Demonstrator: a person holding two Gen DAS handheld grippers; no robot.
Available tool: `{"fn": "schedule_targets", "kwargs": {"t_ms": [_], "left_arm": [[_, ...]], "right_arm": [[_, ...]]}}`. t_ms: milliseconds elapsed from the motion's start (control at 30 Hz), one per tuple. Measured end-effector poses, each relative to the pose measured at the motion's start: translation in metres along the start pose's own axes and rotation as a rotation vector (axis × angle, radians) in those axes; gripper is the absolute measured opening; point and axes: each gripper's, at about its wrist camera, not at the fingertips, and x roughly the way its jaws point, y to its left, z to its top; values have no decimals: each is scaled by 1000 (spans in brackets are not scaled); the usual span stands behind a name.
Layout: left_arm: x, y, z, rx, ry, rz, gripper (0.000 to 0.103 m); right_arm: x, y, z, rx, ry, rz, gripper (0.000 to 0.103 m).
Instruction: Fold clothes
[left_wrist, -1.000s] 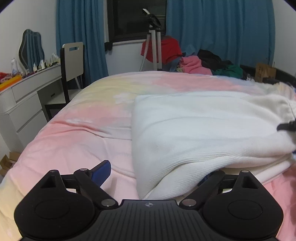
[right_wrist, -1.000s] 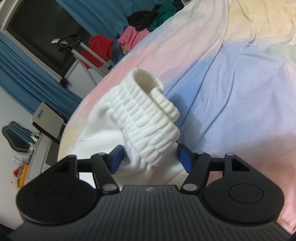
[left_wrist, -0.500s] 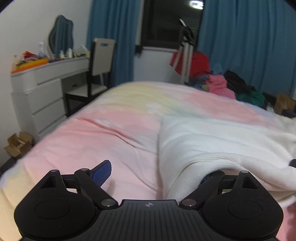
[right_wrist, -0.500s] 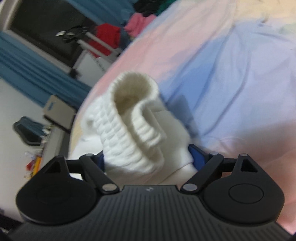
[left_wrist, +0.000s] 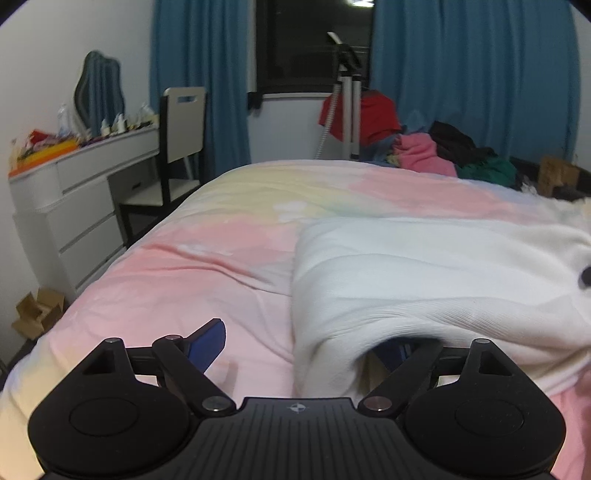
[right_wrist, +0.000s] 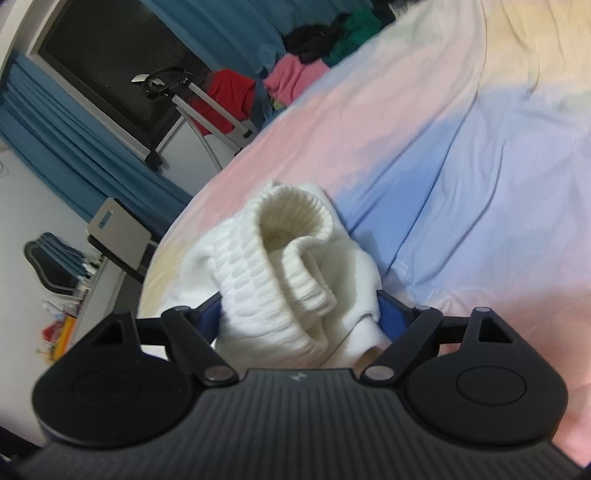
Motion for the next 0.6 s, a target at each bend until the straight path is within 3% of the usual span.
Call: {"fn": "schedule_targets", "kwargs": {"t_ms": [100,133,333,467,600], "left_arm": [[-3,-9,-3,55,-17,-18,85],[-4,-12,-4,71,-26,-24,83],[-16,-23,-8,133,-105,-43,72],[-17,-32,-12,166,-115,-65,56],[-17,-33,-14,171,-121,-76,49]], "right_arm": [[-2,11,-4,-84,-30,-35,82],[0,14,-5,-119,-32,-62,76],[-3,31,-14,-331,-86,-211,71],[-8,49,-25,-482,-139,-288,71],[-9,48,-24,-481,-175,-261,71]]}}
